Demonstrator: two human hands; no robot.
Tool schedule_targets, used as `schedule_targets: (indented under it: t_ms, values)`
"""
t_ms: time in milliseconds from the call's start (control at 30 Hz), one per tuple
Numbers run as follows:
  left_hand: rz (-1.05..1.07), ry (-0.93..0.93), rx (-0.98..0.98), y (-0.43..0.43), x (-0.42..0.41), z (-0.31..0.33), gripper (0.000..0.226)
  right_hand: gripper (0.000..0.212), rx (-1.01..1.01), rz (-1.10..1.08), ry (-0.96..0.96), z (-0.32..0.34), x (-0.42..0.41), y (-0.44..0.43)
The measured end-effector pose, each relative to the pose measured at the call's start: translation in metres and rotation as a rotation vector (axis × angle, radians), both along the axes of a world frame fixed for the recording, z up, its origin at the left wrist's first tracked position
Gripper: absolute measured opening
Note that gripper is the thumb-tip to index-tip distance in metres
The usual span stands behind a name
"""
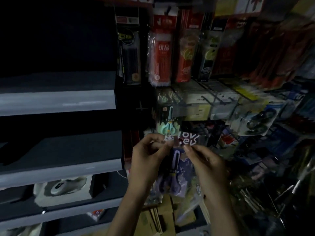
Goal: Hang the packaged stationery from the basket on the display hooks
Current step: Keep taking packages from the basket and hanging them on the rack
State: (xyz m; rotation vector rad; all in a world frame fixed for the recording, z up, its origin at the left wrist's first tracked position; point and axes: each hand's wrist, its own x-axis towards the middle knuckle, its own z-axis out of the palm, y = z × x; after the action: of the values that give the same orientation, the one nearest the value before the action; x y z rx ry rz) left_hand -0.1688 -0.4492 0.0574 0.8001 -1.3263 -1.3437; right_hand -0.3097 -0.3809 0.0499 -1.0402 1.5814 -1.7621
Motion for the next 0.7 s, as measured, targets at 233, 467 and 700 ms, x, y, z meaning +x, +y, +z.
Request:
schedule_targets:
  t_ms: [233,467,700]
  values:
    - [0.129,-0.296,-0.088,-0.011,-0.024,-0.012,0.002,0.007,0.011,0.037,0.003,-0.031,-0.034,-0.031]
    - [0.304,-0.286,-0.135,-0.035,-0.046,-0.003,0.032,0.01,-0.063,0.017,0.101,-0.039,-0.075,-0.061]
    - [0.222,-0.175,-0.158,-0.044,-0.059,0.015,0.008,0.009,-0.148,0.094,0.169,-0.024,-0.087,-0.086]
